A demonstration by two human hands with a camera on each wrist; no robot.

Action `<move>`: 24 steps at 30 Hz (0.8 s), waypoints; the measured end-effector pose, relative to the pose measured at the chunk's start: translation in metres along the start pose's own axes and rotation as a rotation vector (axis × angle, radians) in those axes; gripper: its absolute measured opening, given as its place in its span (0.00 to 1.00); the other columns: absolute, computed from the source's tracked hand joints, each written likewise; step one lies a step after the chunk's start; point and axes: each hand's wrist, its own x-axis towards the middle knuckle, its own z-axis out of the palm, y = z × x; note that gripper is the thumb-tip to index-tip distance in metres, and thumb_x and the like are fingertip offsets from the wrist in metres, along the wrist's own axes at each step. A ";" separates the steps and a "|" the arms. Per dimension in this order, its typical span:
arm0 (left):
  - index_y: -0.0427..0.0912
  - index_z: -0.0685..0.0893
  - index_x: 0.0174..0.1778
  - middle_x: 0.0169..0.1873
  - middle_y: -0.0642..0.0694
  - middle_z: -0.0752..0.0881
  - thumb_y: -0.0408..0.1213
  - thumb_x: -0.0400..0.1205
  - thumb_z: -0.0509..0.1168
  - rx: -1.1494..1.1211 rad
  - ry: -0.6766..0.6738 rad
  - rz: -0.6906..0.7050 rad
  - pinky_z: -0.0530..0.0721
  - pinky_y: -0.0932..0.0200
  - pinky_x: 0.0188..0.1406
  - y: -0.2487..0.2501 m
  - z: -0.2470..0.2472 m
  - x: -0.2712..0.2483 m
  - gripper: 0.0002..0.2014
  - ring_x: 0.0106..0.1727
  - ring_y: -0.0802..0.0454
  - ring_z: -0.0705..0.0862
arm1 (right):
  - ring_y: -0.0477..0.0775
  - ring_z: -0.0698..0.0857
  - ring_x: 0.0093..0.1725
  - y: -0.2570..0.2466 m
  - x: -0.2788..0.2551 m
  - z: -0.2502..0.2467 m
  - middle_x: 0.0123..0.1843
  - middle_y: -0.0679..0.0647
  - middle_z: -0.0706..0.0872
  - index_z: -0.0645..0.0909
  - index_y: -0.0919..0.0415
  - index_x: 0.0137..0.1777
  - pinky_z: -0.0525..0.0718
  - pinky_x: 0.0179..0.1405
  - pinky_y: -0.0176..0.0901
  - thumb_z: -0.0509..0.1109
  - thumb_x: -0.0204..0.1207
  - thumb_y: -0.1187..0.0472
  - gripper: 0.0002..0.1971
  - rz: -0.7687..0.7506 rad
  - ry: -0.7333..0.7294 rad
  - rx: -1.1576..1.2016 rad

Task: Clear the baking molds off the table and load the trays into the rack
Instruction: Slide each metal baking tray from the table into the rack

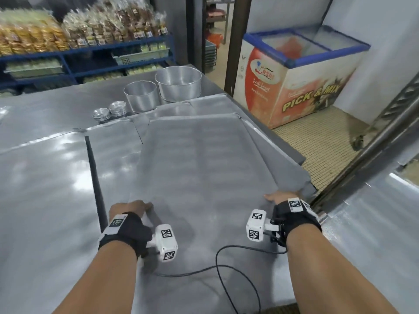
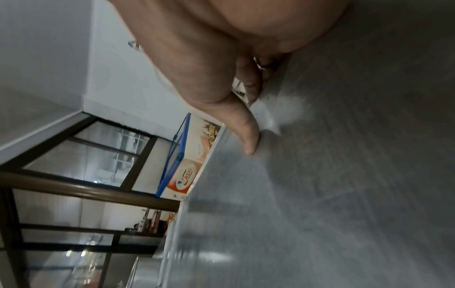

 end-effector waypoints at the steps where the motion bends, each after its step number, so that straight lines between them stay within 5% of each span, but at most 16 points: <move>1: 0.51 0.80 0.73 0.64 0.42 0.84 0.48 0.74 0.75 -0.067 -0.017 0.014 0.83 0.56 0.59 0.000 -0.010 -0.001 0.29 0.62 0.39 0.85 | 0.60 0.74 0.77 0.001 -0.012 0.004 0.79 0.60 0.74 0.72 0.63 0.77 0.70 0.76 0.48 0.51 0.88 0.44 0.28 -0.012 0.049 0.015; 5: 0.27 0.78 0.70 0.64 0.32 0.84 0.37 0.76 0.77 -0.109 0.016 0.034 0.81 0.53 0.52 -0.010 -0.044 -0.001 0.29 0.58 0.36 0.85 | 0.59 0.83 0.65 0.011 -0.063 0.036 0.68 0.59 0.84 0.83 0.65 0.64 0.81 0.64 0.46 0.66 0.82 0.43 0.25 0.102 0.144 0.148; 7: 0.25 0.75 0.70 0.61 0.30 0.85 0.36 0.73 0.78 -0.121 0.009 0.033 0.82 0.51 0.47 -0.015 -0.056 0.011 0.33 0.50 0.37 0.85 | 0.58 0.85 0.48 0.019 -0.082 0.057 0.61 0.63 0.87 0.85 0.68 0.51 0.83 0.44 0.44 0.76 0.76 0.53 0.16 0.184 0.181 0.410; 9: 0.25 0.78 0.67 0.58 0.30 0.87 0.36 0.70 0.80 -0.119 -0.011 0.056 0.87 0.47 0.48 -0.019 -0.068 0.013 0.32 0.47 0.37 0.87 | 0.55 0.79 0.38 0.028 -0.099 0.074 0.55 0.64 0.86 0.83 0.72 0.53 0.78 0.35 0.41 0.78 0.74 0.59 0.16 0.271 0.154 0.570; 14: 0.25 0.82 0.61 0.56 0.31 0.88 0.39 0.64 0.81 -0.105 -0.015 0.136 0.90 0.40 0.51 -0.031 -0.083 0.005 0.32 0.48 0.34 0.89 | 0.59 0.78 0.44 0.046 -0.139 0.098 0.47 0.63 0.81 0.81 0.77 0.48 0.75 0.42 0.44 0.80 0.71 0.59 0.19 0.436 0.248 0.652; 20: 0.22 0.80 0.63 0.61 0.28 0.85 0.34 0.70 0.80 -0.086 -0.112 0.202 0.85 0.48 0.49 -0.048 -0.084 -0.012 0.29 0.46 0.36 0.84 | 0.60 0.81 0.36 0.078 -0.179 0.115 0.43 0.62 0.83 0.79 0.75 0.49 0.78 0.41 0.47 0.81 0.68 0.59 0.21 0.475 0.351 0.731; 24: 0.21 0.79 0.64 0.64 0.29 0.83 0.32 0.71 0.79 -0.043 -0.156 0.255 0.83 0.50 0.53 -0.065 -0.087 -0.033 0.29 0.49 0.36 0.83 | 0.62 0.82 0.42 0.102 -0.214 0.125 0.43 0.63 0.82 0.76 0.72 0.45 0.83 0.48 0.50 0.80 0.69 0.61 0.17 0.492 0.393 0.769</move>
